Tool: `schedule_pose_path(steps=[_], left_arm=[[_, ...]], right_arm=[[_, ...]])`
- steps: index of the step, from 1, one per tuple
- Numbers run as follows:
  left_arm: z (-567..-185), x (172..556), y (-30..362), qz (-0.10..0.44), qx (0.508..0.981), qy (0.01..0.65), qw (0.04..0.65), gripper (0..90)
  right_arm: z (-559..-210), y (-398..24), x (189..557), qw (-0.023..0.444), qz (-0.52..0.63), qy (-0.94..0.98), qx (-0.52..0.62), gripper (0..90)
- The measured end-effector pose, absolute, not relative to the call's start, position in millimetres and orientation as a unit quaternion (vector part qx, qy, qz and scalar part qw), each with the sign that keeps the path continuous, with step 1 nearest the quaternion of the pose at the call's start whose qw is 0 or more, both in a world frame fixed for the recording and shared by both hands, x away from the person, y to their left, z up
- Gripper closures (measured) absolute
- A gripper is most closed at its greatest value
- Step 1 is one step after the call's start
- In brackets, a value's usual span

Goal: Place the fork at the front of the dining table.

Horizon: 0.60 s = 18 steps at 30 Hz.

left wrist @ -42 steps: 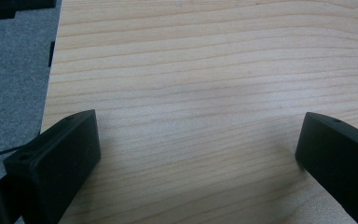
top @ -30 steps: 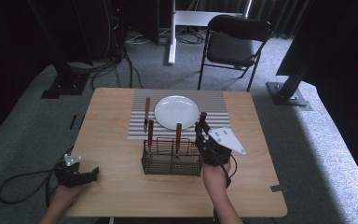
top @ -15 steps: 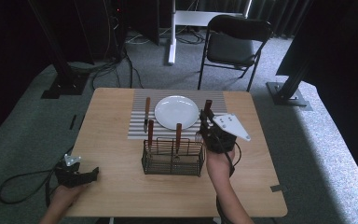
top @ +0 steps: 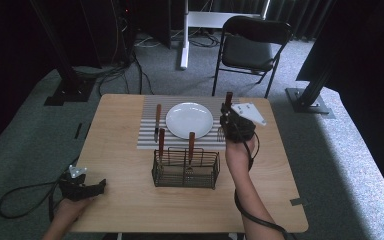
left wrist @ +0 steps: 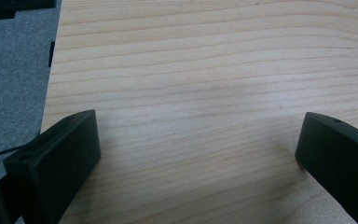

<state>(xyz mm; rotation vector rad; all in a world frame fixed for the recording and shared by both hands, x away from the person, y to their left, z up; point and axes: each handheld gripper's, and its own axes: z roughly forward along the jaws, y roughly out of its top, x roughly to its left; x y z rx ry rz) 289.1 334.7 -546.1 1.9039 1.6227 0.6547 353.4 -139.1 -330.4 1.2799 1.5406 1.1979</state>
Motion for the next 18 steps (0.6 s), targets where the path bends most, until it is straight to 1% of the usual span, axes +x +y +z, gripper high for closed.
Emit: schedule_pose_path(steps=[9,18], left_arm=[[-546.1,289.2,334.8,0.244,0.708,0.603,0.274,0.0],[-546.1,289.1,334.7,0.243,0.708,0.604,0.274,0.0]], right_arm=[[-341.3,-149.1,387.2,0.391,0.443,0.616,0.520,75.7],[-364.6,-157.3,413.0,0.381,0.421,0.629,0.531,75.7]])
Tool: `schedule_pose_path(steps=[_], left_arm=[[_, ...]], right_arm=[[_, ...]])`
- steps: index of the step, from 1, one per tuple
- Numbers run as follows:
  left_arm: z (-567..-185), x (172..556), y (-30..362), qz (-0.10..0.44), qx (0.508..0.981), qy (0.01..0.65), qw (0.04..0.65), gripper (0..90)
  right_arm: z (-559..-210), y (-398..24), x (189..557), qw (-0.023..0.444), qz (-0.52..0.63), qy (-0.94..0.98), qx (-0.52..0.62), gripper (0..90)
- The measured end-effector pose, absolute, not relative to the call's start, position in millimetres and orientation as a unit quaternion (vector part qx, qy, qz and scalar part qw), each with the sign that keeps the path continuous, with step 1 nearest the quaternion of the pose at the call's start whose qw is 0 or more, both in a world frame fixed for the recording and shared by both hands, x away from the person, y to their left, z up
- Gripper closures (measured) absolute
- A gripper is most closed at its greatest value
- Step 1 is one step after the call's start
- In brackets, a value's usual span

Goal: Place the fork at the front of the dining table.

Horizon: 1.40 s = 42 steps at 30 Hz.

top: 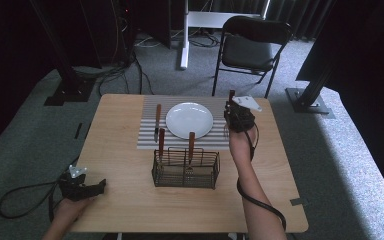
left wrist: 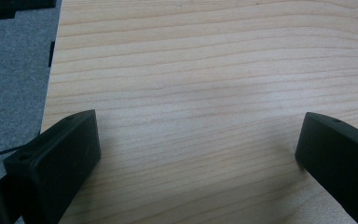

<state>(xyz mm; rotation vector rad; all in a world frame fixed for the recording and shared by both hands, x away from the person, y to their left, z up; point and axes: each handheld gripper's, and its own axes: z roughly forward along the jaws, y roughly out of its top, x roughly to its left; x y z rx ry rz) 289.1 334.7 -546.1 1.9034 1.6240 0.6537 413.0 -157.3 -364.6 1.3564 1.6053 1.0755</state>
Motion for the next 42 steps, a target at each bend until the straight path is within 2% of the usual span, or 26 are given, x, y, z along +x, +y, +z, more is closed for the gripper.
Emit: schedule_pose_path(steps=[30,42], left_arm=[[-546.2,289.0,334.7,0.243,0.708,0.604,0.274,0.0],[-546.2,289.0,334.7,0.243,0.708,0.604,0.274,0.0]], right_arm=[[-432.7,-167.9,478.1,0.295,0.360,0.665,0.584,75.7],[-449.7,-166.6,530.2,0.273,0.325,0.678,0.600,75.8]])
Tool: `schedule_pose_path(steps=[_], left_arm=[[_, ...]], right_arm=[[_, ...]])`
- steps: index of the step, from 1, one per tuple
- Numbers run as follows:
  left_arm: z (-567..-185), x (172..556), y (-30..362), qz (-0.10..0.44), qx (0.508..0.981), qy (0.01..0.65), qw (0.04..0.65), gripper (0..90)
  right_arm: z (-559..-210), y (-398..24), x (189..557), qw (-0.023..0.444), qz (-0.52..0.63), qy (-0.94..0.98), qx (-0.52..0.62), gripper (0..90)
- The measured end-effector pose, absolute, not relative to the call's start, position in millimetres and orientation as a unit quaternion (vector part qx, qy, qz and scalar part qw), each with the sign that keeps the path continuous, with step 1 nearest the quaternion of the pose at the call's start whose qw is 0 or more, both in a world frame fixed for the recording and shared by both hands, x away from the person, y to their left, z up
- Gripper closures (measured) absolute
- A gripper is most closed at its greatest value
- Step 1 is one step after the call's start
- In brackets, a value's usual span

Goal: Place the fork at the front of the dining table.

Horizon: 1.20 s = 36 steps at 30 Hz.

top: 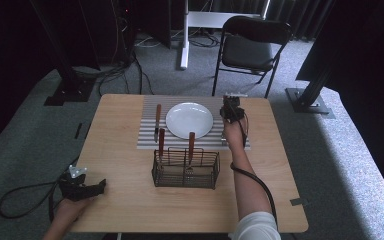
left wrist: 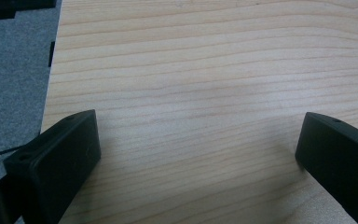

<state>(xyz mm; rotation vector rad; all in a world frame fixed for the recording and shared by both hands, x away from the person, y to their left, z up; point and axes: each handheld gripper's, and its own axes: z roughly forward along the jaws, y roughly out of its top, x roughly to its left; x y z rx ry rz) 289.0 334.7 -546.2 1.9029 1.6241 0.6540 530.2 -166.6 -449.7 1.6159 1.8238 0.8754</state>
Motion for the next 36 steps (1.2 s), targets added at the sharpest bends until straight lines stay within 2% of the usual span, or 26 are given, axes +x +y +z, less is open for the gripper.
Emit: schedule_pose_path(steps=[13,28,31,36], left_arm=[[-546.3,288.5,334.5,0.244,0.706,0.605,0.274,0.0],[-546.3,288.6,334.5,0.244,0.706,0.605,0.275,0.0],[-546.3,288.5,334.3,0.244,0.706,0.606,0.275,0.0],[-546.3,288.4,334.4,0.244,0.706,0.606,0.274,0.0]], right_arm=[[-489.3,-175.4,587.6,0.205,0.299,0.659,0.659,75.7],[-522.5,-177.7,607.1,0.151,0.269,0.663,0.682,74.9],[-521.3,-178.9,608.0,0.137,0.272,0.661,0.686,68.3],[-510.8,-180.7,603.2,0.151,0.262,0.673,0.675,61.0]])
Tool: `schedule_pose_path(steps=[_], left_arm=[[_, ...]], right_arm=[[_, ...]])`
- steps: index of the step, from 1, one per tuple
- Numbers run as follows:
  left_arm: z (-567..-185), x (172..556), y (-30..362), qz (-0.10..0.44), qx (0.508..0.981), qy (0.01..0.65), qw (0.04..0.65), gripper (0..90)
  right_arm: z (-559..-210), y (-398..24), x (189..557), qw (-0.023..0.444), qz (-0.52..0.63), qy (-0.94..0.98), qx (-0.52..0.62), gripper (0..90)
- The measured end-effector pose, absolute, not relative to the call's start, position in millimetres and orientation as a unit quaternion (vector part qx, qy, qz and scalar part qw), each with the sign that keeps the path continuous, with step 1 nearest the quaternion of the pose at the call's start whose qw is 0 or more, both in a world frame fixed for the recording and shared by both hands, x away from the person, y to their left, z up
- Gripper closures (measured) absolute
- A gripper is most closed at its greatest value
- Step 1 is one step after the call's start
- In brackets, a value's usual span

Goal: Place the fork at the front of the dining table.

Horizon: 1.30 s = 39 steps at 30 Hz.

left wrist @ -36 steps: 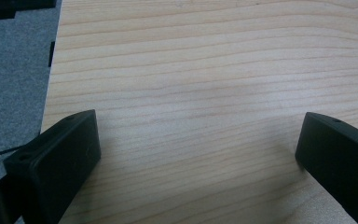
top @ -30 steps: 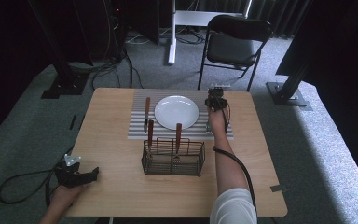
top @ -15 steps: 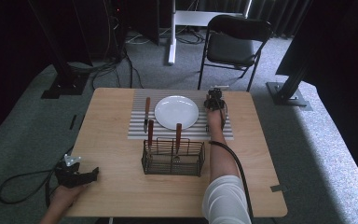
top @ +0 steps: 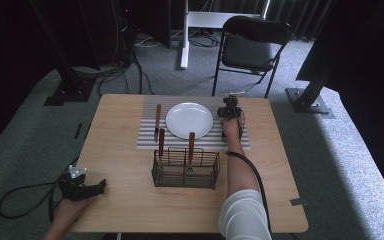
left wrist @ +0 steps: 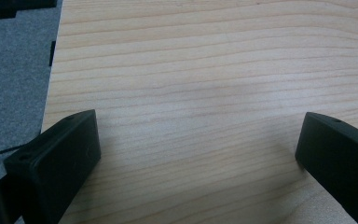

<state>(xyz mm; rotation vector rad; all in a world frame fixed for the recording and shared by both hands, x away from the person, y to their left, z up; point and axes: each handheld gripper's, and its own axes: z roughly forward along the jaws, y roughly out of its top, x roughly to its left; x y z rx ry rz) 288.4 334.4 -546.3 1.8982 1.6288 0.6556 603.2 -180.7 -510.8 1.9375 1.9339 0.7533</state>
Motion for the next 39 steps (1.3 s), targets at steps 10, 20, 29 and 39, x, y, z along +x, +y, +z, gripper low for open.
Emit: schedule_pose_path(steps=[10,20,29,39], left_arm=[[-546.2,288.4,334.4,0.244,0.706,0.606,0.274,0.0],[-546.2,288.5,334.4,0.244,0.706,0.606,0.274,0.0],[-546.2,288.5,334.5,0.244,0.706,0.605,0.274,0.0],[-546.2,288.5,334.5,0.244,0.706,0.606,0.274,0.0]], right_arm=[[-500.3,-189.4,582.2,0.123,0.298,0.686,0.653,21.2],[-500.9,-180.9,554.5,0.158,0.309,0.716,0.606,17.9],[-497.3,-172.9,538.1,0.168,0.315,0.733,0.578,17.3],[-496.9,-177.9,517.6,0.171,0.330,0.728,0.576,17.3]])
